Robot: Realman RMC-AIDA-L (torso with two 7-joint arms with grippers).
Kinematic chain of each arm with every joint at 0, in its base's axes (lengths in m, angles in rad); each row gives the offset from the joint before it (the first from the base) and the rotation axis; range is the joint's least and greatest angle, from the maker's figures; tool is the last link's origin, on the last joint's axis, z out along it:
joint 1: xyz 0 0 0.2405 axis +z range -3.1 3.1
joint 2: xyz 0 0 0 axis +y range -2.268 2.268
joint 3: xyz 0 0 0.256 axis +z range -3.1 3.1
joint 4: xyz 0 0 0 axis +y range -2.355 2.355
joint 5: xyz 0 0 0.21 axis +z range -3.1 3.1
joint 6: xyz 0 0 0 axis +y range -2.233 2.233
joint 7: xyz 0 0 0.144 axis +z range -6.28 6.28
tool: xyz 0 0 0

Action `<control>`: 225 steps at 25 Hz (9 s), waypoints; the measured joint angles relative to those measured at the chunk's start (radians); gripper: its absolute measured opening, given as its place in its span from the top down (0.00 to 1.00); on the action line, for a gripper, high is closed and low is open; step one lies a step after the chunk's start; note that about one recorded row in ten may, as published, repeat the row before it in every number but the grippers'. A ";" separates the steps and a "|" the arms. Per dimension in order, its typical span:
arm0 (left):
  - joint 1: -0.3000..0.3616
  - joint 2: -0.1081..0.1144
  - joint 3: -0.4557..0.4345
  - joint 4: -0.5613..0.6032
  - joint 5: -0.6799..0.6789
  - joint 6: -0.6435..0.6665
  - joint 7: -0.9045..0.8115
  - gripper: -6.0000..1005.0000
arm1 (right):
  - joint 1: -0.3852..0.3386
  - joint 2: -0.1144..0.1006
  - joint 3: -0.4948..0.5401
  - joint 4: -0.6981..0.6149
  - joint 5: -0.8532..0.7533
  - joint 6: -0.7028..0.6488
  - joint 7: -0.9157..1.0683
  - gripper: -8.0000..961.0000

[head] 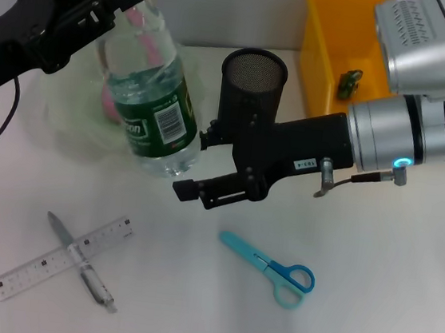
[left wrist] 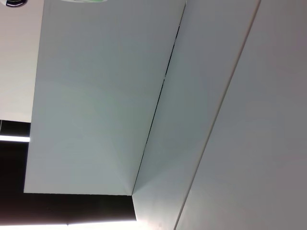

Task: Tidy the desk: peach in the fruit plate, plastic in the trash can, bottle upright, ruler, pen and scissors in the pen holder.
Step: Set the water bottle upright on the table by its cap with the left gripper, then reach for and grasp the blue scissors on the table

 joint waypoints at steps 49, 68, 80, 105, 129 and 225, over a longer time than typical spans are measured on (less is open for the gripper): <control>0.196 0.003 0.012 0.026 0.043 -0.241 0.368 0.55 | -0.146 0.002 0.014 0.023 0.008 0.042 -0.103 0.19; 0.202 -0.004 0.006 -0.016 0.039 -0.331 0.481 0.55 | -0.148 0.002 0.012 0.034 0.004 0.042 -0.103 0.19; 0.201 -0.005 0.004 -0.026 0.035 -0.372 0.482 0.55 | -0.150 0.002 0.003 0.035 0.002 0.064 -0.103 0.19; 0.192 -0.005 0.010 -0.040 0.034 -0.416 0.495 0.54 | -0.147 0.002 0.001 0.035 0.002 0.067 -0.104 0.19; 0.187 -0.005 0.009 -0.056 0.035 -0.424 0.497 0.54 | -0.144 0.002 0.001 0.046 0.002 0.076 -0.104 0.19; 0.183 -0.006 0.134 0.311 0.579 -0.176 0.106 0.14 | 0.183 0.002 -0.207 -0.411 -0.758 -0.220 1.057 0.19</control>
